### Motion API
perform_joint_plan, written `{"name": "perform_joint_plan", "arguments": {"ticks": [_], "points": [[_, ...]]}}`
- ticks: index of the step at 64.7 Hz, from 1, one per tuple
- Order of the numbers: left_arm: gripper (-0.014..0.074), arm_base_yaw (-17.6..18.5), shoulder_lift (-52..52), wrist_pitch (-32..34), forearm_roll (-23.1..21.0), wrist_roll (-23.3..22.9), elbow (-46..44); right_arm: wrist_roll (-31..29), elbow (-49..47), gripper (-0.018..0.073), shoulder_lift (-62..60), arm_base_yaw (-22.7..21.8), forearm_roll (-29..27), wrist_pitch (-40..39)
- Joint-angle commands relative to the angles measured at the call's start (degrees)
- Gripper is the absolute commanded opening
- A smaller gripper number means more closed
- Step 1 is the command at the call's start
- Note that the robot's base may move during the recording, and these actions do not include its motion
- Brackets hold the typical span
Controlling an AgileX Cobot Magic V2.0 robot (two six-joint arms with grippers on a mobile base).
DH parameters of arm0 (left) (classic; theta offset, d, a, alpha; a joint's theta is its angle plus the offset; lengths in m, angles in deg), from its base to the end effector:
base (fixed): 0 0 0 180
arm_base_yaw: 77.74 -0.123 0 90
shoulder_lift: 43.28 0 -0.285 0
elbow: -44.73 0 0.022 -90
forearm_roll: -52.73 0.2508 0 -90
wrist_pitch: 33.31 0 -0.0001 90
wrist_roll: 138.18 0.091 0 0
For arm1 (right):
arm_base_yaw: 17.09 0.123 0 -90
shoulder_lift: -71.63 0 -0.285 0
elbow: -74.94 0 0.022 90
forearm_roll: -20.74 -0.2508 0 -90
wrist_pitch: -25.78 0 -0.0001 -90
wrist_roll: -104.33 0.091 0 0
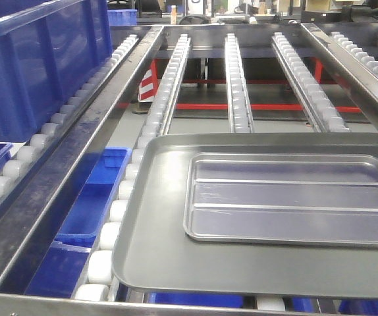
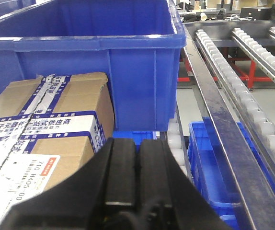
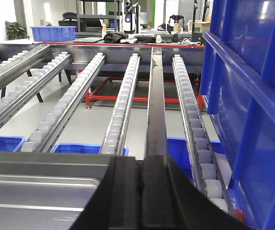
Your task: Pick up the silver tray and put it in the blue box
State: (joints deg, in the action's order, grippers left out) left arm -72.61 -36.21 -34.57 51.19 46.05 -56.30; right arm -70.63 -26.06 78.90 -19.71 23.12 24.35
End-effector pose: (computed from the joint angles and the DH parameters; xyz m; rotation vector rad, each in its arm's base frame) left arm 0.0565 -0.0051 0.2015 0.1044 1.5202 -0.0345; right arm 0.0567 -0.0025 0.2054 0.0674 1.4792 0.0013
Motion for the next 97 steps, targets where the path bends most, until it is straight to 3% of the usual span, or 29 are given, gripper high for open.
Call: {"name": "perform_joint_plan", "arguments": {"ticks": [1,45,47,53,58,64,69,79,85,92,97], "points": [[-0.0104,0.5,-1.1,4.6,-0.5,-0.1,-0.3,-0.6,0.1,0.0052,-1.2,0.0,0.6,-5.2],[-0.0104,0.5,-1.1,5.5,-0.5,-0.1,-0.3,-0.6,0.1,0.0052,-1.2,0.0,0.6,-5.2],[-0.0104,0.5,-1.1,6.2,-1.8,-0.2,-0.3,-0.6,0.1,0.0052,-1.2,0.0,0.6,-5.2],[-0.0104,0.5,-0.8,13.2,-11.9,-0.4,-0.3,-0.6,0.1,0.0052,-1.2,0.0,0.6,-5.1],[-0.0104,0.5,-0.8,17.7,-12.4,-0.4,-2.4,-0.6,0.1,0.0052,-1.2,0.0,0.6,-5.1],[-0.0104,0.5,-0.6,9.9,-8.8,-0.4,-8.9,-0.6,0.1,0.0052,-1.2,0.0,0.6,-5.1],[-0.0104,0.6,1.5,-4.3,-3.7,-0.4,-18.0,-0.6,0.1,0.0052,-1.2,0.0,0.6,-5.1],[-0.0080,0.7,11.3,-20.8,-4.3,0.0,-32.4,-0.6,0.1,0.0052,-1.2,0.0,0.6,-5.1],[0.0032,1.7,17.7,-27.9,-5.7,1.6,-38.5,-0.6,0.1,0.0052,-1.2,0.0,0.6,-5.1],[0.0193,7.6,23.9,-30.8,-10.6,6.1,-41.7,-0.6,0.1,0.0052,-1.2,0.0,0.6,-5.1],[0.0232,15.2,28.1,-30.7,-11.8,7.6,-41.8,-0.6,0.1,0.0052,-1.2,0.0,0.6,-5.1]]}}
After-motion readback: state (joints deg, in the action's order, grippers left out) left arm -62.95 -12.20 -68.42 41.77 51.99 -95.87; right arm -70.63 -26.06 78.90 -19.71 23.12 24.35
